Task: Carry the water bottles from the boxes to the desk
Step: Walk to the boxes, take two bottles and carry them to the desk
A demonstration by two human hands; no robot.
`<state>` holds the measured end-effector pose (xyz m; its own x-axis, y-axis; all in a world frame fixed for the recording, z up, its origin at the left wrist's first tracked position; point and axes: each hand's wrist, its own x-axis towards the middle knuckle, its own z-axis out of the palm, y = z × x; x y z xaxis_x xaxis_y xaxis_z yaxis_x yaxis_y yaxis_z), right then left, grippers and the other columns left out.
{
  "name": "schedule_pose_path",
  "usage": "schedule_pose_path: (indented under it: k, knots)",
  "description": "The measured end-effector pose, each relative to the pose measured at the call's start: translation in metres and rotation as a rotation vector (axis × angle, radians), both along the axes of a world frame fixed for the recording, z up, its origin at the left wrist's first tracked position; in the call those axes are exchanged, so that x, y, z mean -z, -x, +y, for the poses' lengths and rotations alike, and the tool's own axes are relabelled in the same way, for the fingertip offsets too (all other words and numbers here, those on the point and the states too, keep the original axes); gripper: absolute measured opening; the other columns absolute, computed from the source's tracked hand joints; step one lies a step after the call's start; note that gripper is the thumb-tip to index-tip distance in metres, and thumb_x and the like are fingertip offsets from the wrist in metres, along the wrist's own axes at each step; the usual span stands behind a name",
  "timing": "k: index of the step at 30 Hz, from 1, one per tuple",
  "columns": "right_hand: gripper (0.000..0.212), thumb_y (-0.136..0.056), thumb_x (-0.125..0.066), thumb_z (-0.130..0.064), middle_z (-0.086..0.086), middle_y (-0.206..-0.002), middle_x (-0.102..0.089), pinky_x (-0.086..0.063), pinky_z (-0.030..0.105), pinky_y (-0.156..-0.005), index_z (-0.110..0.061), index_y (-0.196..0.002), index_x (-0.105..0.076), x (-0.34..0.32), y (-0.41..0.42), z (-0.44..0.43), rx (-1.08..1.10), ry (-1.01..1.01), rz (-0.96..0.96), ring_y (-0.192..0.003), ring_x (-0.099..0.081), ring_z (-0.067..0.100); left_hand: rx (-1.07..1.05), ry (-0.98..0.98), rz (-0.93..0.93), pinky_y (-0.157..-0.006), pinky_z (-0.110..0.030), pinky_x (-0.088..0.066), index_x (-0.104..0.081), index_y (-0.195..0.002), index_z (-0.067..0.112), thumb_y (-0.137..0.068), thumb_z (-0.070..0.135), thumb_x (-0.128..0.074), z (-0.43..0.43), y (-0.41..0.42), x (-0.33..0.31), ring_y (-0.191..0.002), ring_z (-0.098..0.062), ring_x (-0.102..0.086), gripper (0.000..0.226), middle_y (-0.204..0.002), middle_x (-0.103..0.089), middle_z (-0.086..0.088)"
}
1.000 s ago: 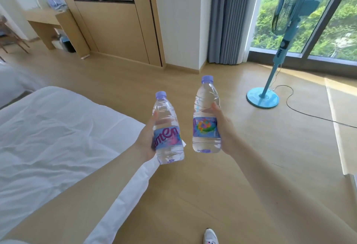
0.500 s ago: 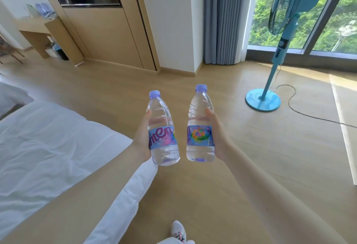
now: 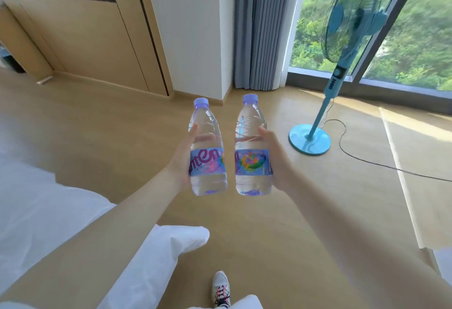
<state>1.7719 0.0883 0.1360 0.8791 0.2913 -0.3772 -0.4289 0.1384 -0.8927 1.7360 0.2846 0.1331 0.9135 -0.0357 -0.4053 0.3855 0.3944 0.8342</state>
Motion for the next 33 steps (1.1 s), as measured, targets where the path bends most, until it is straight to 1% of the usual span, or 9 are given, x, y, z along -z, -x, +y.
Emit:
schedule_pose_path:
  k: [2,6,12,16,19,21,25,28,33]
  knots:
    - [0.041,-0.087,-0.052,-0.053,0.008,-0.092,-0.071,-0.053,0.035,-0.075,-0.015,-0.100,-0.064,-0.008,-0.029,0.016,-0.013,0.042,-0.030,-0.077,-0.069,0.023,0.000,-0.001,-0.026,-0.082,-0.041,-0.052,-0.065,-0.102,0.017,-0.063,0.072,-0.066,0.016,-0.025,-0.003,-0.080,-0.026,-0.066,0.067,-0.089,-0.068,-0.008]
    - [0.034,-0.092,-0.047,-0.045,0.007,-0.090,-0.072,-0.053,0.035,-0.076,-0.016,-0.098,-0.064,-0.016,-0.078,0.046,-0.005,0.090,-0.064,-0.075,-0.069,0.022,-0.031,0.058,-0.061,-0.065,-0.034,-0.057,-0.062,-0.099,0.017,-0.061,0.064,-0.075,0.048,-0.064,-0.008,-0.068,-0.021,-0.067,0.061,-0.081,-0.067,-0.006]
    - [0.028,-0.091,-0.051,-0.043,0.003,-0.080,-0.070,-0.053,0.030,-0.066,-0.018,-0.090,-0.063,-0.010,-0.128,0.089,-0.001,0.041,-0.049,-0.067,-0.069,0.018,-0.172,0.112,-0.064,-0.067,-0.031,-0.055,-0.062,-0.096,0.017,-0.071,0.058,-0.056,0.088,-0.103,-0.008,-0.066,-0.019,-0.066,0.048,-0.077,-0.067,-0.004]
    - [0.044,-0.074,-0.056,-0.052,0.006,-0.083,-0.070,-0.053,0.030,-0.064,-0.015,-0.097,-0.064,-0.002,-0.163,0.115,-0.036,0.029,-0.051,-0.070,-0.069,0.021,-0.244,0.102,-0.023,-0.065,-0.030,-0.054,-0.062,-0.095,0.017,-0.075,0.059,-0.054,0.111,-0.128,-0.004,-0.064,-0.020,-0.065,0.048,-0.074,-0.066,-0.004]
    - [0.031,-0.092,-0.052,-0.044,0.005,-0.078,-0.070,-0.053,0.028,-0.061,-0.015,-0.093,-0.064,0.006,-0.197,0.135,-0.041,0.021,-0.036,-0.065,-0.068,0.020,-0.329,0.134,0.025,-0.067,-0.032,-0.051,-0.063,-0.090,0.014,-0.085,0.060,-0.050,0.119,-0.151,0.005,-0.063,-0.021,-0.062,0.048,-0.072,-0.064,-0.006]
    - [0.028,-0.095,-0.049,-0.039,0.005,-0.079,-0.070,-0.053,0.027,-0.061,-0.016,-0.092,-0.064,0.009,-0.224,0.148,-0.071,0.023,-0.040,-0.064,-0.068,0.020,-0.380,0.132,0.049,-0.068,-0.032,-0.051,-0.064,-0.088,0.014,-0.087,0.061,-0.050,0.123,-0.172,0.010,-0.062,-0.021,-0.063,0.049,-0.070,-0.065,-0.005]
    - [0.027,-0.096,-0.048,-0.035,0.003,-0.073,-0.070,-0.053,0.024,-0.058,-0.015,-0.088,-0.064,0.009,-0.286,0.168,-0.156,0.010,-0.049,-0.061,-0.067,0.018,-0.468,0.096,0.102,-0.068,-0.033,-0.052,-0.064,-0.093,0.015,-0.085,0.060,-0.053,0.130,-0.223,0.009,-0.064,-0.020,-0.066,0.047,-0.071,-0.068,-0.005]
    - [0.026,-0.097,-0.048,-0.033,0.000,-0.067,-0.070,-0.053,0.022,-0.053,-0.014,-0.087,-0.064,0.004,-0.336,0.177,-0.220,0.008,-0.066,-0.057,-0.067,0.015,-0.521,0.080,0.132,-0.067,-0.034,-0.052,-0.064,-0.096,0.016,-0.074,0.061,-0.060,0.135,-0.264,0.003,-0.065,-0.021,-0.066,0.050,-0.073,-0.069,-0.005]
    - [0.023,-0.096,-0.048,-0.031,0.003,-0.074,-0.068,-0.054,0.026,-0.061,-0.015,-0.090,-0.062,0.001,-0.408,0.194,-0.291,-0.001,-0.043,-0.061,-0.067,0.017,-0.569,0.056,0.158,-0.068,-0.034,-0.054,-0.064,-0.100,0.015,-0.065,0.059,-0.063,0.140,-0.325,-0.001,-0.068,-0.023,-0.067,0.056,-0.076,-0.069,-0.007]
